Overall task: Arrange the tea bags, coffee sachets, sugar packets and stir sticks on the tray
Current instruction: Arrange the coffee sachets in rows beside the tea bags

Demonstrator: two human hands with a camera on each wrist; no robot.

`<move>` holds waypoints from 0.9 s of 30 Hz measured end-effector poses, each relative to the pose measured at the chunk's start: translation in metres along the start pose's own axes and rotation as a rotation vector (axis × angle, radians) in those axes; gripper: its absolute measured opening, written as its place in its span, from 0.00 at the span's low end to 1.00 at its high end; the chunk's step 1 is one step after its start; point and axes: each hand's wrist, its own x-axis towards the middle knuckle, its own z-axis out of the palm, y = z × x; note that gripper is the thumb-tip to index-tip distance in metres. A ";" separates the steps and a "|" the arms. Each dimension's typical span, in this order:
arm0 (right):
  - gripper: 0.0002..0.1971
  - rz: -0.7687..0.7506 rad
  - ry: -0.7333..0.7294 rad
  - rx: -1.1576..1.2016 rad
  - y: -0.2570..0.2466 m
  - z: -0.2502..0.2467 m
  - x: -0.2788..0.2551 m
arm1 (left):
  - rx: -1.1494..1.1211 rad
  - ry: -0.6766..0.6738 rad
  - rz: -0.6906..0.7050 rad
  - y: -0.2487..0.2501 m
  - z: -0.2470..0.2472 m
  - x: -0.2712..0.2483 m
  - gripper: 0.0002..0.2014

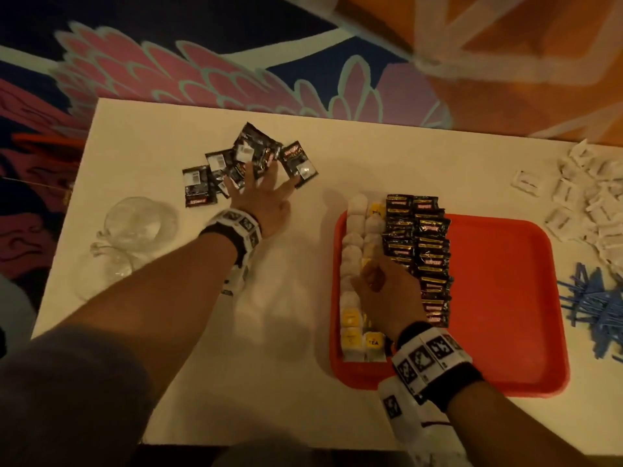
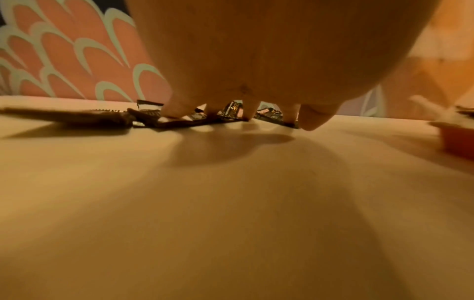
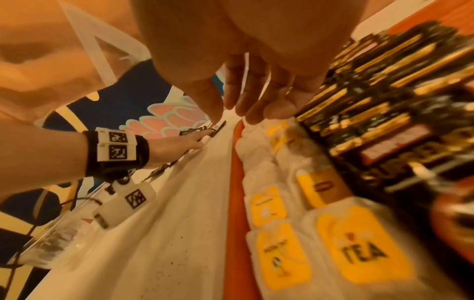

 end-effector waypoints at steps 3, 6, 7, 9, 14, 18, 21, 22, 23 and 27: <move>0.09 -0.031 -0.078 -0.025 -0.019 0.015 0.008 | -0.024 0.000 0.022 0.004 0.025 -0.039 0.30; 0.08 -0.051 -0.142 -0.063 -0.038 0.030 0.015 | -0.033 -0.010 0.046 0.010 0.051 -0.079 0.29; 0.08 -0.059 -0.153 -0.078 -0.043 0.035 0.017 | -0.011 -0.014 0.066 0.013 0.058 -0.091 0.29; 0.08 -0.079 -0.166 -0.094 -0.052 0.044 0.021 | 0.021 -0.024 0.108 0.016 0.069 -0.114 0.30; 0.10 -0.176 -0.186 -0.256 -0.063 0.064 0.036 | -0.152 0.179 0.120 0.009 0.062 -0.146 0.31; 0.23 -0.173 -0.207 -0.366 -0.062 0.077 0.041 | -0.373 0.447 -0.023 -0.021 0.043 -0.126 0.26; 0.31 -0.128 -0.232 -0.444 -0.063 0.084 0.042 | -0.380 0.317 -0.219 -0.048 0.028 -0.094 0.32; 0.32 -0.107 -0.241 -0.465 -0.064 0.088 0.043 | -0.365 0.262 -0.265 -0.054 0.026 -0.086 0.34; 0.32 -0.095 -0.243 -0.486 -0.065 0.091 0.044 | -0.361 0.206 -0.298 -0.059 0.026 -0.081 0.34; 0.33 -0.098 -0.198 -0.499 -0.063 0.101 0.045 | -0.386 0.171 -0.260 -0.050 0.048 -0.092 0.32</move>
